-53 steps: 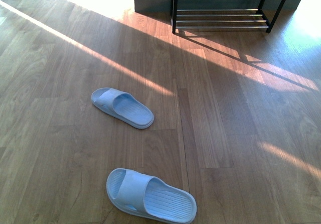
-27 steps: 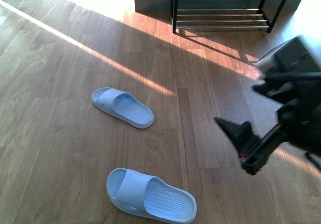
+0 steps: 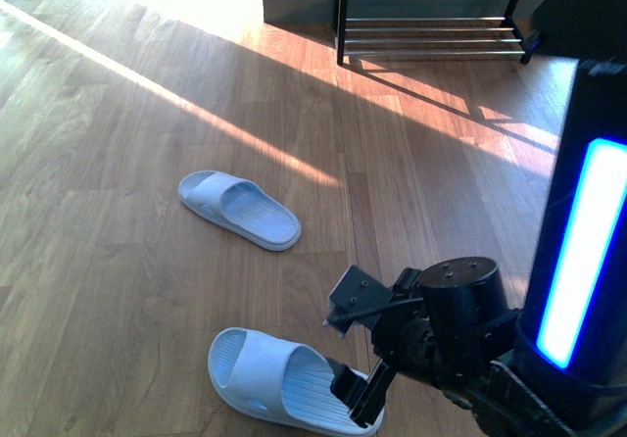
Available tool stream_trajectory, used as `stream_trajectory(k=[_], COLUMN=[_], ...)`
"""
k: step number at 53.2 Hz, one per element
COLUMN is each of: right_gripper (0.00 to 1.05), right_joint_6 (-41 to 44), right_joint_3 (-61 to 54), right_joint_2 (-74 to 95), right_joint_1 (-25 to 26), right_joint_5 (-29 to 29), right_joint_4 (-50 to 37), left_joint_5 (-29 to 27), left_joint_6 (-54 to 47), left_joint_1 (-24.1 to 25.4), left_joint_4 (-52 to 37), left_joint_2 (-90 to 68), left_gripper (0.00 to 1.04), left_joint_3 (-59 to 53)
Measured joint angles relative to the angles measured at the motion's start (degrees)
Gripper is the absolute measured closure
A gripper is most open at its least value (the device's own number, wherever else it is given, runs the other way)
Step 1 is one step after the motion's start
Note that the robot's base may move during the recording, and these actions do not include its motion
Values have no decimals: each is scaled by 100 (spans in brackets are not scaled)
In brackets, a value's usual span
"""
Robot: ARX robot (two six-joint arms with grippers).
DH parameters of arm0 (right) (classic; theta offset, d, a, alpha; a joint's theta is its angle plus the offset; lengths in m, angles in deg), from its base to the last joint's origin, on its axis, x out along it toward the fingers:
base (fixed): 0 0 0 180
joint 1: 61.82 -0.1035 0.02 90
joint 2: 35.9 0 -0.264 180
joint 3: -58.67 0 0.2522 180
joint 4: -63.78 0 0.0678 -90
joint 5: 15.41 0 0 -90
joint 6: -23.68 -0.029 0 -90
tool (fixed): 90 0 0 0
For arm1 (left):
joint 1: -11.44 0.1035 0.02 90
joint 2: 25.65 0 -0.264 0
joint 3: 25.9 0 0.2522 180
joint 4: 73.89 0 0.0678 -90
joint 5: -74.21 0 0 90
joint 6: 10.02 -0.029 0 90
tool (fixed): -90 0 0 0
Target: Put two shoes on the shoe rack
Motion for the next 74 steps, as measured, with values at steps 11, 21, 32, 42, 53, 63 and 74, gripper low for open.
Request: stream_trajectory(k=[11,21,32,42,53,63,74], right_gripper=[9,9,9,9,40,70,104], right_joint_6=[280,280,-52,-356,-632,-743,-951], right_joint_3=[785,1357,1917,2218,2385,2398,2463], right_joint_2=[916,1397,1537,1537,1582,1600,1600], right_joint_1=[-109,-114,-260,-579,-619,-658,-691], right_joint_5=[-31,-90,-332,-678,-603,-601,-433], right_joint_4=[68,146,389,697,654,778,800], left_joint_5=[0,0,0,0,0,0,0], left_joint_6=[0,0,2,0,0,0,0], left_joint_1=[0,0,0,0,0,0,0], left_joint_4=[0,0,0,0,0,0,0], left_joint_2=[0,0,0,0,0,0,0], left_gripper=[9,9,9,9,9,9,9], left_joint_3=[0,0,0,0,0,0,0])
